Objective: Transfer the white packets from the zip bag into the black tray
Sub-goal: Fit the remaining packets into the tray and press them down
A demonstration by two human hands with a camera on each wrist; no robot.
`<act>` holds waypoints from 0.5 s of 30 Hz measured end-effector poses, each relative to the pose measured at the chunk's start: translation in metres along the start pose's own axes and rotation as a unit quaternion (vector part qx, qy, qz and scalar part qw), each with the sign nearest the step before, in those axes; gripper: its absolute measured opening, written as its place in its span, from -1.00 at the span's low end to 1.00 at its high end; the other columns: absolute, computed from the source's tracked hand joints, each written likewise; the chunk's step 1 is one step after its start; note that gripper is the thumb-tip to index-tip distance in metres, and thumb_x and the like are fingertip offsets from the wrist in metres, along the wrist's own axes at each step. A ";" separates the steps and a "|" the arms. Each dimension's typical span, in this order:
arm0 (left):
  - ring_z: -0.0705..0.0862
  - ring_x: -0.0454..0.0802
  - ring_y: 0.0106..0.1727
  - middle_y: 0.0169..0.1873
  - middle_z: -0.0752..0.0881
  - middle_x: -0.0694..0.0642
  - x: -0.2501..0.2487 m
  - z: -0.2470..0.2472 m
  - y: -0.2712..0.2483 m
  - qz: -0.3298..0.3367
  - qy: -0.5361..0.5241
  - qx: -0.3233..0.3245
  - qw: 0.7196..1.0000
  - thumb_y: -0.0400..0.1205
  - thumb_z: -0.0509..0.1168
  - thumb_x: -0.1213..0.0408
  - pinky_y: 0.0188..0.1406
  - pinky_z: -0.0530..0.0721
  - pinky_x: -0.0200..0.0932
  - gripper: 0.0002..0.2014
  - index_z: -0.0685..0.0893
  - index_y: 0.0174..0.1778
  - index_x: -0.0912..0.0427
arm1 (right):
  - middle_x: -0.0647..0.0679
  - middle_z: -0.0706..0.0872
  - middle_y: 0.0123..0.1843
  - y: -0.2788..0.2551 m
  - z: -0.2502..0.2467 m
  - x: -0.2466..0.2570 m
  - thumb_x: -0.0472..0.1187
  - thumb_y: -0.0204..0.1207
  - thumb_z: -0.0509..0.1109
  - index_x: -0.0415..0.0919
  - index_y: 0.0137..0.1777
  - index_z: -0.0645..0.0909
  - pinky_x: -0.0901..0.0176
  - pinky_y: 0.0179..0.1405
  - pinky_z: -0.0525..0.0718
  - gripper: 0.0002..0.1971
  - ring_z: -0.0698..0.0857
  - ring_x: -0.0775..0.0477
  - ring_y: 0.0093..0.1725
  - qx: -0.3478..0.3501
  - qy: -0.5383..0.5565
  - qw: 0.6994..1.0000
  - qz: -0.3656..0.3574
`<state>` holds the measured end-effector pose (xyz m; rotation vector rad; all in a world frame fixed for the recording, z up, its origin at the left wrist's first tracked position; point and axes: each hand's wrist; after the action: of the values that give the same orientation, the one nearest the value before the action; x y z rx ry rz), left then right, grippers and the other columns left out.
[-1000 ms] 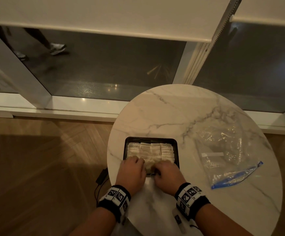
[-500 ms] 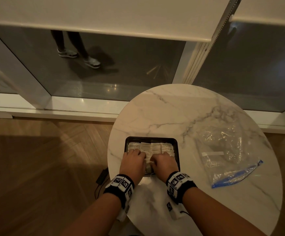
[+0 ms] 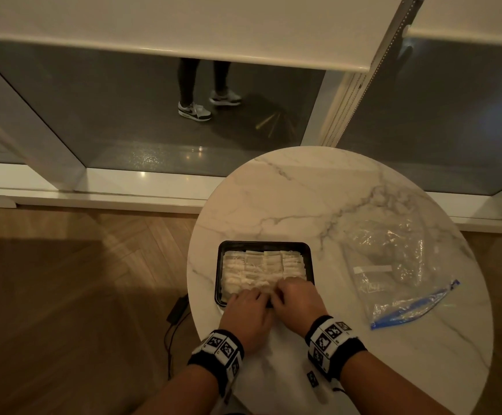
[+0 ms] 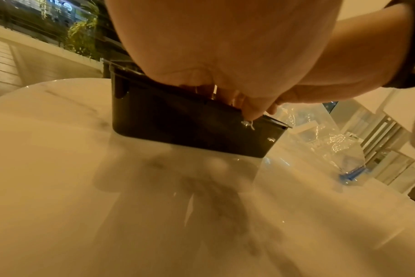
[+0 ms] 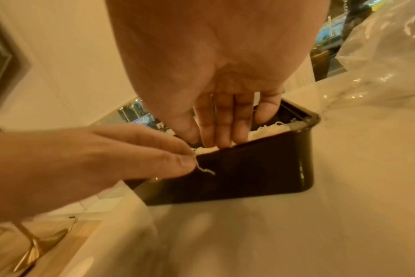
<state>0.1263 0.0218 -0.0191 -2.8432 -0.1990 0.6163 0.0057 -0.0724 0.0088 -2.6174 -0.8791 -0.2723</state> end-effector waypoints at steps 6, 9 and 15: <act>0.56 0.04 0.28 0.26 0.64 0.00 0.001 0.003 0.003 0.003 0.022 0.021 1.000 0.78 -0.03 0.06 0.27 0.31 0.04 -0.67 0.58 0.31 -0.02 | -0.02 0.79 0.02 -0.009 0.015 -0.001 0.07 0.72 -0.04 -0.04 -0.02 0.73 -0.03 0.13 0.50 -0.51 0.72 -0.12 0.01 0.053 -0.099 0.994 -0.001; 0.56 0.05 0.28 0.26 0.64 0.01 0.002 0.004 0.003 0.006 0.029 0.022 0.999 0.78 -0.03 0.05 0.26 0.32 0.04 -0.66 0.58 0.32 -0.02 | -0.02 0.77 0.10 -0.009 0.018 -0.002 0.06 0.72 -0.06 -0.03 0.05 0.73 -0.04 0.13 0.53 -0.52 0.71 -0.12 0.06 0.067 -0.089 0.994 0.000; 0.55 0.02 0.26 0.24 0.63 -0.01 0.002 0.004 0.003 0.002 0.008 0.016 1.000 0.79 -0.04 0.03 0.30 0.33 0.01 -0.66 0.59 0.29 -0.03 | -0.01 0.72 0.15 -0.010 0.018 -0.005 0.05 0.75 -0.08 -0.02 0.13 0.69 -0.03 0.12 0.54 -0.53 0.68 -0.09 0.12 0.070 -0.064 0.995 -0.010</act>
<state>0.1262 0.0196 -0.0244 -2.8165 -0.1792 0.5918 -0.0031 -0.0601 -0.0064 -2.5190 -0.9329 -0.0463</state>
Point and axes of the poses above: each hand's wrist, its own y-axis towards the middle knuckle, its own z-axis out of the palm, x = y × z
